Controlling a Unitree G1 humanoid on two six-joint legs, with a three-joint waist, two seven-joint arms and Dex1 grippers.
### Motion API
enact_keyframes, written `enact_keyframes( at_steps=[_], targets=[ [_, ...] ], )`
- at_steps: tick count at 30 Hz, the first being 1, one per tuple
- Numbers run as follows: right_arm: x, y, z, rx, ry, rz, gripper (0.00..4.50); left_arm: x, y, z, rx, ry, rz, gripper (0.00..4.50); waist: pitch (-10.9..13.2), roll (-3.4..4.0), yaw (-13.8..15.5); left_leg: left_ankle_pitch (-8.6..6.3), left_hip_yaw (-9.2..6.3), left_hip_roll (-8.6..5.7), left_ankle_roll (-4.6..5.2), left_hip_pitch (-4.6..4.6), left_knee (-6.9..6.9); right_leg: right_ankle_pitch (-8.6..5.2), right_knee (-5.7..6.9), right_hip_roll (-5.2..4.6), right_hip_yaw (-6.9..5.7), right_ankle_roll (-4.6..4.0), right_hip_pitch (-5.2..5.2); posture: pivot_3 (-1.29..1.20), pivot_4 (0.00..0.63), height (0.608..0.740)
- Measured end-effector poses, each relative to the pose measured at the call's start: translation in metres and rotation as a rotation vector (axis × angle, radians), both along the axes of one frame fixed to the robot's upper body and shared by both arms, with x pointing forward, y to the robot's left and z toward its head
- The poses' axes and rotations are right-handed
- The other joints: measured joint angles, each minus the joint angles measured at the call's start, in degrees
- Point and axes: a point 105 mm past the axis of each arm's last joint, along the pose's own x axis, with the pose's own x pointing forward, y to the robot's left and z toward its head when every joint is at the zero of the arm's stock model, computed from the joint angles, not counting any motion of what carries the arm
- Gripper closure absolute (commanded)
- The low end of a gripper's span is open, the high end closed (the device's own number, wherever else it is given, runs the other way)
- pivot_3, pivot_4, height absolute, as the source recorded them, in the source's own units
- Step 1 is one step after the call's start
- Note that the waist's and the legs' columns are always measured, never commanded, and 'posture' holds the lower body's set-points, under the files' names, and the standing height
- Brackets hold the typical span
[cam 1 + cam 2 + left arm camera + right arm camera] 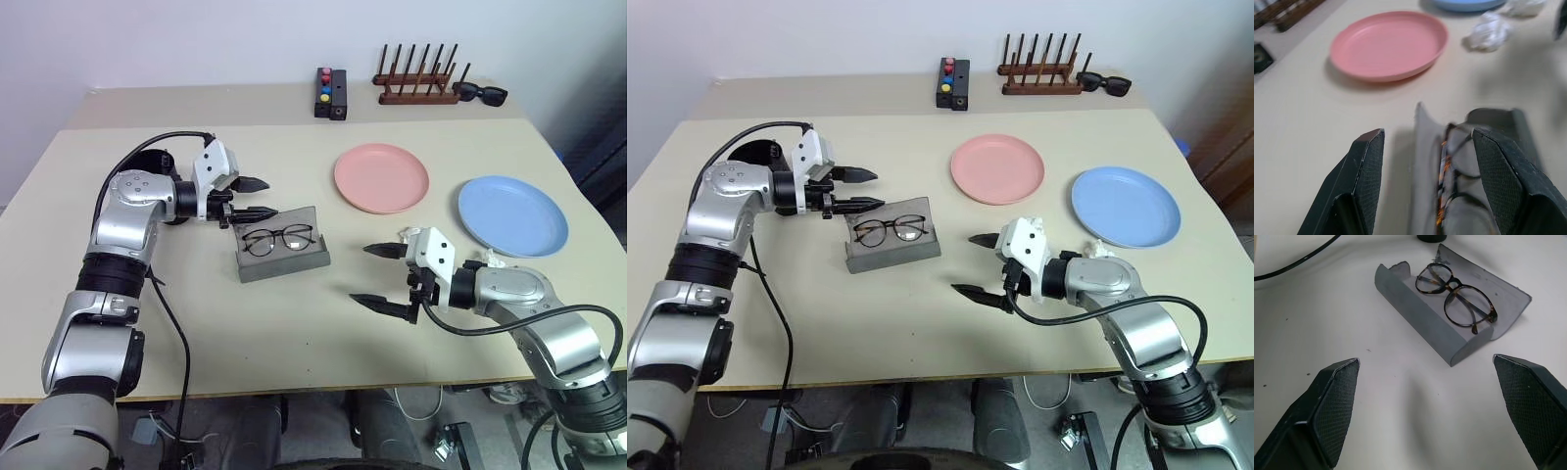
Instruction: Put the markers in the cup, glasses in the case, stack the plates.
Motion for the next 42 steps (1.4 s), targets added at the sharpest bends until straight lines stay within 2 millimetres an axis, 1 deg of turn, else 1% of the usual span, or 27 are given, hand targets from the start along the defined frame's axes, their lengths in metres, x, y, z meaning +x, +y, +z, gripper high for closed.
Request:
enact_keyframes(
  at_steps=[2, 4, 5, 6, 8, 10, 12, 15, 18, 21, 23, 27, 30, 33, 38, 42],
  targets=[
    [0.0, 0.0, 0.0, 0.002, 0.0, 0.0, 0.0, 0.008, 0.004, -0.001, 0.009, -0.029, 0.048, 2.5, 0.0, 0.0, 0.03, 0.0, 0.0, 0.0, 0.0, -0.01, 0.01, 0.0, 0.0, 0.0, 0.0, 0.0, 0.0, 0.0, 0.15, 0.739],
    [0.0, 0.001, 0.0, 0.006, -0.001, 0.0, 0.0, 0.015, 0.005, 0.002, 0.003, -0.064, 0.086, 3.42, 0.0, 0.0, 0.13, 0.0, 0.0, -0.01, 0.0, -0.02, 0.02, 0.0, -0.01, -0.01, 0.0, 0.01, 0.0, 0.0, 0.15, 0.739],
    [0.0, 0.001, 0.0, 0.006, -0.002, -0.001, 0.0, 0.02, 0.006, 0.003, 0.004, -0.081, 0.114, 4.01, 0.0, 0.0, 0.12, 0.0, 0.0, -0.01, 0.0, -0.02, 0.02, 0.0, -0.02, -0.01, 0.0, 0.01, 0.01, 0.0, 0.15, 0.739],
    [0.0, 0.001, 0.0, 0.006, -0.002, -0.002, 0.0, 0.024, 0.008, 0.004, 0.006, -0.097, 0.136, 4.48, 0.0, -0.01, 0.11, 0.0, 0.0, -0.01, 0.0, -0.02, 0.01, 0.0, -0.02, -0.01, 0.0, 0.01, 0.01, 0.0, 0.15, 0.739],
    [0.001, 0.001, 0.0, 0.006, -0.002, -0.003, 0.0, 0.029, 0.009, 0.007, 0.014, -0.13, 0.167, 4.48, 0.0, -0.01, 0.08, 0.0, 0.0, -0.01, 0.0, -0.02, 0.0, 0.0, -0.01, -0.01, 0.0, 0.02, 0.01, 0.0, 0.15, 0.739],
    [0.001, 0.001, 0.0, 0.007, -0.003, -0.004, 0.0, 0.034, 0.008, 0.005, 0.044, -0.151, 0.187, 4.48, 0.0, 0.0, 0.08, 0.0, 0.0, -0.01, 0.0, -0.01, 0.0, 0.01, -0.02, -0.01, 0.0, 0.02, 0.0, 0.0, 0.15, 0.739],
    [0.001, 0.001, 0.0, 0.007, -0.003, -0.006, 0.0, 0.036, 0.006, -0.003, 0.095, -0.165, 0.189, 4.48, 0.0, 0.0, 0.03, 0.0, 0.0, -0.02, 0.0, -0.01, 0.0, 0.01, -0.02, -0.01, 0.0, 0.02, 0.0, 0.0, 0.15, 0.739],
    [0.001, 0.001, 0.0, 0.009, -0.004, -0.008, 0.0, 0.033, -0.002, -0.02, 0.194, -0.175, 0.139, 4.48, 0.0, 0.0, -0.01, 0.0, 0.0, -0.02, 0.0, -0.01, -0.01, 0.01, -0.02, 0.0, 0.0, 0.02, 0.0, 0.0, 0.15, 0.739],
    [0.001, 0.001, 0.0, 0.01, -0.004, -0.009, 0.0, 0.029, -0.005, -0.03, 0.249, -0.166, 0.099, 4.48, 0.0, 0.0, -0.04, 0.0, 0.0, -0.01, 0.0, -0.01, -0.02, 0.01, -0.01, 0.0, 0.0, 0.02, 0.0, 0.0, 0.15, 0.739],
    [0.001, 0.001, 0.0, 0.012, -0.003, -0.008, 0.0, 0.026, -0.005, -0.036, 0.266, -0.141, 0.076, 4.48, 0.0, 0.0, -0.03, 0.0, 0.0, -0.01, 0.0, -0.02, -0.01, 0.01, -0.01, 0.0, 0.0, 0.02, 0.0, 0.0, 0.15, 0.739],
    [0.001, 0.002, 0.001, 0.014, -0.003, -0.006, 0.0, 0.02, -0.004, -0.04, 0.265, -0.104, 0.038, 4.48, 0.0, 0.0, -0.1, 0.0, 0.0, -0.01, 0.0, -0.02, -0.02, 0.01, 0.0, 0.0, 0.0, 0.02, 0.0, 0.0, 0.15, 0.739],
    [0.0, 0.002, 0.001, 0.014, -0.003, -0.005, 0.0, 0.008, -0.005, -0.037, 0.226, -0.053, -0.029, 4.48, 0.0, 0.0, -0.09, 0.0, 0.0, -0.01, 0.0, -0.01, -0.01, 0.01, -0.01, -0.01, 0.0, 0.01, 0.0, 0.0, 0.15, 0.739],
    [0.0, 0.002, 0.001, 0.014, -0.003, -0.004, 0.0, 0.0, -0.002, -0.039, 0.216, -0.021, -0.06, 4.48, 0.0, 0.0, -0.26, 0.0, 0.0, -0.01, 0.0, 0.0, -0.03, 0.0, 0.0, 0.0, 0.0, 0.01, 0.0, 0.0, 0.15, 0.739],
    [0.0, 0.002, 0.001, 0.014, -0.002, -0.001, 0.0, -0.009, 0.0, -0.047, 0.209, 0.027, -0.081, 4.48, 0.0, 0.0, -0.16, 0.0, 0.0, -0.01, 0.0, 0.0, -0.02, 0.0, 0.0, -0.01, 0.0, 0.01, 0.0, 0.0, 0.15, 0.739],
    [0.0, 0.003, 0.001, 0.013, -0.003, 0.004, 0.0, -0.029, -0.006, -0.054, 0.199, 0.066, -0.152, 4.48, 0.0, 0.0, -0.11, 0.0, 0.0, 0.0, 0.0, -0.01, -0.01, 0.0, 0.0, -0.01, 0.01, 0.0, 0.0, 0.0, 0.15, 0.739],
    [0.0, 0.003, 0.002, 0.013, -0.004, 0.008, 0.0, -0.038, -0.009, -0.056, 0.211, 0.057, -0.169, 4.48, -0.01, 0.01, -0.06, -0.01, 0.0, -0.01, 0.0, 0.0, -0.01, 0.0, 0.0, -0.01, 0.01, 0.0, 0.01, 0.0, 0.15, 0.739]
  ],
)
